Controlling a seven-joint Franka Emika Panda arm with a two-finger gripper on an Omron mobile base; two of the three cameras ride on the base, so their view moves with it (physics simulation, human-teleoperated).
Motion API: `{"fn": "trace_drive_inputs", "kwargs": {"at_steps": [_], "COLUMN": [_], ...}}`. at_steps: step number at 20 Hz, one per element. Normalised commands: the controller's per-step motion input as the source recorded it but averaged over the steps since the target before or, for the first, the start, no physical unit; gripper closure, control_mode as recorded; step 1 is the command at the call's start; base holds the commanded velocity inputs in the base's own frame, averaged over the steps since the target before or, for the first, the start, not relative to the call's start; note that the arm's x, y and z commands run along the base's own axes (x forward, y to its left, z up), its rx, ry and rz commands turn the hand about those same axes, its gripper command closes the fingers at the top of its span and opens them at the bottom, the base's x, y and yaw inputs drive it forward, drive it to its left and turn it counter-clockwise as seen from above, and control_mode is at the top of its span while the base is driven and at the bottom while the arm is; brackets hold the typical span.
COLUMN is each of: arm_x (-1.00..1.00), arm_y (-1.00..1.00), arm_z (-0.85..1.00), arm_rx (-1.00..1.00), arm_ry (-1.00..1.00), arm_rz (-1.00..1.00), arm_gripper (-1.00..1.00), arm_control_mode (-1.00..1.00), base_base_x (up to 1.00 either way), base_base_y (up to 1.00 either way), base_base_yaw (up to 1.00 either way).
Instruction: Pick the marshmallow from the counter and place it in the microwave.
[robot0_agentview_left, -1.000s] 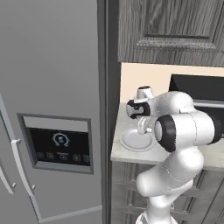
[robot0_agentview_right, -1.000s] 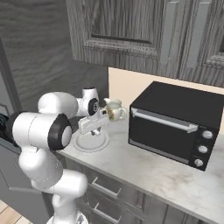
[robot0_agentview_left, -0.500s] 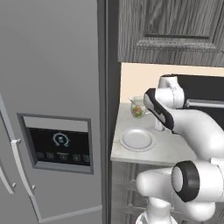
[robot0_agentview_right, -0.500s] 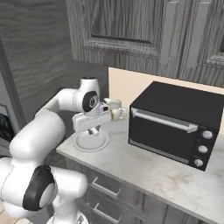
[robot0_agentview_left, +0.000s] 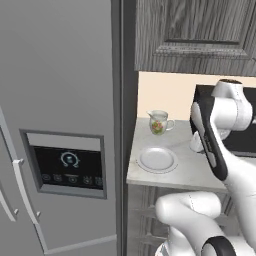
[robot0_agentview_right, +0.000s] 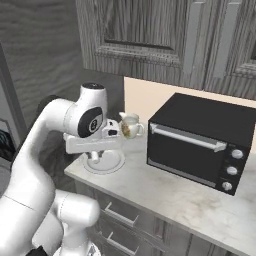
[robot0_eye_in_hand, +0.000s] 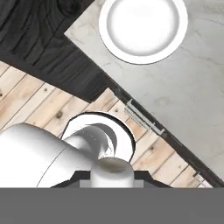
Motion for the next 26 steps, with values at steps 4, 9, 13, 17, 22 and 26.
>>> {"fn": "trace_drive_inputs", "kwargs": {"at_steps": [4, 9, 13, 17, 22, 26], "arm_x": [-1.0, -0.83, -0.04, 0.0, 0.0, 0.0], "arm_y": [0.03, 0.23, -0.02, 0.0, 0.0, 0.0], "arm_z": [0.2, 0.11, 0.04, 0.0, 0.0, 0.0], "arm_rx": [0.08, 0.0, 0.0, 0.0, 0.0, 0.0], "arm_ry": [-0.09, -0.25, 0.0, 0.0, 0.0, 0.0], "arm_rz": [-0.36, -0.31, 0.0, 0.0, 0.0, 0.0], "arm_gripper": [1.0, 1.0, 1.0, 1.0, 1.0, 1.0], "arm_control_mode": [-1.0, -1.0, -1.0, 1.0, 1.0, 1.0], "base_base_x": [0.0, 0.0, 0.0, -0.88, -0.96, -0.22], "base_base_y": [0.0, 0.0, 0.0, 0.31, 0.89, 1.0], "base_base_yaw": [0.0, 0.0, 0.0, 0.0, 0.0, 0.0]}}
